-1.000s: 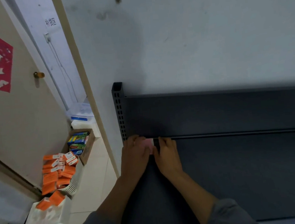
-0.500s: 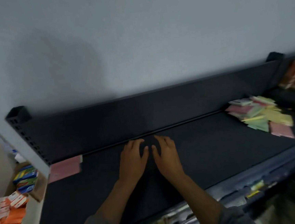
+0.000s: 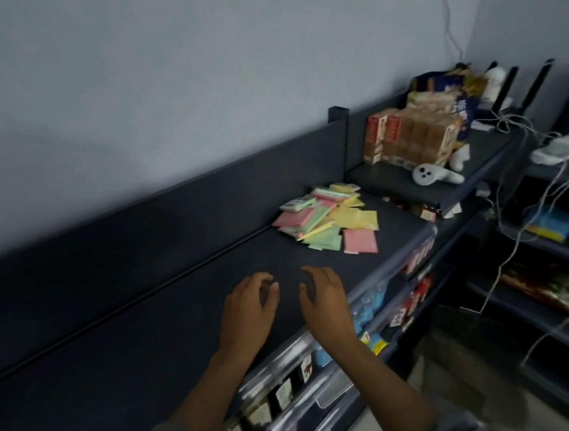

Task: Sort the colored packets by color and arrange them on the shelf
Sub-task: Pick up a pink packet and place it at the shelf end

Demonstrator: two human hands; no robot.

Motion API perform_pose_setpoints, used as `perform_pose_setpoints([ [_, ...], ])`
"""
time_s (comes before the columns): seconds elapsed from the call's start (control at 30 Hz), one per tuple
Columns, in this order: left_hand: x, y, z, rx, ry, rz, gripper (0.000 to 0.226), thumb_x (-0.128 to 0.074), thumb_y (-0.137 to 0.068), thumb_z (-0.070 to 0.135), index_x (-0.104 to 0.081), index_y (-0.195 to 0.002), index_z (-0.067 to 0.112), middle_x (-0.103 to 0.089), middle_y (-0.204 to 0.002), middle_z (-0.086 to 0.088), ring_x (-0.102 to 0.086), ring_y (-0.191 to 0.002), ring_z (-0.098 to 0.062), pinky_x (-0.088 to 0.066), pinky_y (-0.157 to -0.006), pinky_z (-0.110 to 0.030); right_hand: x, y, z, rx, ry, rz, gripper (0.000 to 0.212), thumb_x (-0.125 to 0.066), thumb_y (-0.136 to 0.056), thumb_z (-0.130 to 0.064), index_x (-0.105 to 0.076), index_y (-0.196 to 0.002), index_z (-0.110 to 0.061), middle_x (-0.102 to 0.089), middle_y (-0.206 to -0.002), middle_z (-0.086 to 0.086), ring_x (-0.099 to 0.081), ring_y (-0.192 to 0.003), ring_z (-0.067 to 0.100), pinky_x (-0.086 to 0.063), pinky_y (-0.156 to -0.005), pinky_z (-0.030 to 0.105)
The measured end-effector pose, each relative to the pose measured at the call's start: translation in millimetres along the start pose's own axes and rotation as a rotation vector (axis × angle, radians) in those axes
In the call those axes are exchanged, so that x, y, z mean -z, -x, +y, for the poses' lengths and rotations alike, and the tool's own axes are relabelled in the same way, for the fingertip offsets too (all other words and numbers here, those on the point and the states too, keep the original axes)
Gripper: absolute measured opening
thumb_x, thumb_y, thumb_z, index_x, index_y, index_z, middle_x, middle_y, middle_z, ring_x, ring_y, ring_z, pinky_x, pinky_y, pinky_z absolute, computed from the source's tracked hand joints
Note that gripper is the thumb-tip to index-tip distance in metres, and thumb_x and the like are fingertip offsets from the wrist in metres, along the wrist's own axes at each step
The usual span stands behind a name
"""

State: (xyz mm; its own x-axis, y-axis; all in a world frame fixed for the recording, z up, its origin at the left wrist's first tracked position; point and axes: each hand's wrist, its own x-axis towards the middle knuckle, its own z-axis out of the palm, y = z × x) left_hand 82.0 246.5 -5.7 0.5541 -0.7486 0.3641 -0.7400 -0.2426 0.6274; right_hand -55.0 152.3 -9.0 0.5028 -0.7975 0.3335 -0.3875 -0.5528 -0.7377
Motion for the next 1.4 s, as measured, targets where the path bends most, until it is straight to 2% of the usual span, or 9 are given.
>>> perform_pose_setpoints([
  [0.33,-71.3,-66.1,64.0,-0.068,0.038,-0.113,0.02,-0.06,-0.097,0.039,-0.064,-0.112,0.027,-0.066,-0.102,0.013,-0.063,-0.09,-0.003,-0.056,-0.078,-0.032,43.4,-49.4,58.5,-0.172,0.093,0.079,0.035,-0.058,-0.098,-0.017,-0.057,-0.133,-0.012,-0.054,-0.128,0.009,-0.046,-0.12,0.025,-0.045,-0.1,0.036],
  [0.53,-107.5,-116.3,74.8,-0.068,0.109,-0.194,0.007,-0.065,-0.095,0.029,-0.069,-0.094,0.023,-0.07,-0.09,0.011,-0.064,-0.08,-0.001,-0.056,-0.07,-0.031,51.8,-103.4,86.5,-0.373,0.349,0.075,0.05,-0.056,-0.099,-0.036,-0.047,-0.141,-0.01,-0.046,-0.136,0.012,-0.038,-0.127,0.032,-0.038,-0.108,0.041],
  [0.63,-120.9,-137.7,68.2,-0.039,0.095,-0.185,0.038,-0.063,-0.096,0.033,-0.056,-0.061,0.018,-0.059,-0.058,0.006,-0.057,-0.053,-0.006,-0.052,-0.054,-0.04,45.9,-129.8,101.0,-0.463,0.44,0.031,0.062,-0.058,-0.095,-0.046,-0.043,-0.143,-0.01,-0.046,-0.136,0.015,-0.039,-0.126,0.035,-0.037,-0.107,0.042],
  [0.7,-126.9,-144.7,62.8,-0.012,0.084,-0.206,0.05,-0.058,-0.098,0.041,-0.056,-0.055,0.014,-0.061,-0.052,0.006,-0.057,-0.046,-0.007,-0.053,-0.053,-0.041,39.3,-139.4,108.2,-0.514,0.463,0.013,0.067,-0.059,-0.092,-0.052,-0.044,-0.141,-0.01,-0.048,-0.135,0.015,-0.039,-0.125,0.036,-0.037,-0.105,0.043],
  [0.9,-141.5,-152.4,59.9,0.044,0.098,-0.263,0.056,-0.048,-0.099,0.047,-0.061,-0.055,0.015,-0.064,-0.053,0.006,-0.06,-0.046,-0.005,-0.055,-0.057,-0.04,32.4,-153.5,117.3,-0.525,0.466,0.034,0.077,-0.063,-0.081,-0.064,-0.045,-0.135,-0.011,-0.05,-0.13,0.014,-0.042,-0.119,0.037,-0.038,-0.099,0.044],
  [1.1,-157.2,-160.7,68.8,0.022,0.146,-0.255,0.037,-0.05,-0.095,0.045,-0.06,-0.069,0.021,-0.065,-0.061,0.004,-0.064,-0.052,-0.011,-0.055,-0.053,-0.047,48.7,-166.1,111.4,-0.698,0.203,-0.081,0.113,-0.082,-0.072,-0.051,-0.015,-0.153,-0.008,-0.041,-0.136,0.023,-0.04,-0.127,0.042,-0.039,-0.104,0.044],
  [1.2,-163.3,-160.1,76.7,0.031,0.133,-0.262,0.029,-0.055,-0.098,0.036,-0.06,-0.071,0.025,-0.066,-0.064,0.006,-0.063,-0.056,-0.008,-0.057,-0.055,-0.046,61.4,-166.8,117.5,-0.667,0.043,-0.115,0.083,-0.072,-0.084,-0.032,-0.023,-0.149,-0.013,-0.054,-0.133,0.019,-0.054,-0.12,0.04,-0.052,-0.095,0.045],
  [1.27,-167.1,-159.3,81.6,0.037,0.134,-0.268,0.023,-0.055,-0.098,0.039,-0.066,-0.084,0.025,-0.069,-0.075,0.007,-0.066,-0.064,-0.008,-0.059,-0.059,-0.043,70.3,-163.3,119.6,-0.643,-0.133,-0.002,0.063,-0.06,-0.091,-0.02,-0.027,-0.144,-0.017,-0.061,-0.126,0.018,-0.062,-0.108,0.039,-0.056,-0.087,0.048],
  [1.4,-170.5,-158.7,97.2,0.011,0.128,-0.243,0.024,-0.051,-0.102,0.038,-0.07,-0.104,0.022,-0.072,-0.088,0.009,-0.067,-0.075,-0.005,-0.057,-0.065,-0.031,85.9,-159.4,118.1,-0.556,-0.431,0.138,0.037,-0.051,-0.096,-0.018,-0.037,-0.127,-0.031,-0.06,-0.108,0.005,-0.066,-0.088,0.031,-0.06,-0.07,0.054],
])
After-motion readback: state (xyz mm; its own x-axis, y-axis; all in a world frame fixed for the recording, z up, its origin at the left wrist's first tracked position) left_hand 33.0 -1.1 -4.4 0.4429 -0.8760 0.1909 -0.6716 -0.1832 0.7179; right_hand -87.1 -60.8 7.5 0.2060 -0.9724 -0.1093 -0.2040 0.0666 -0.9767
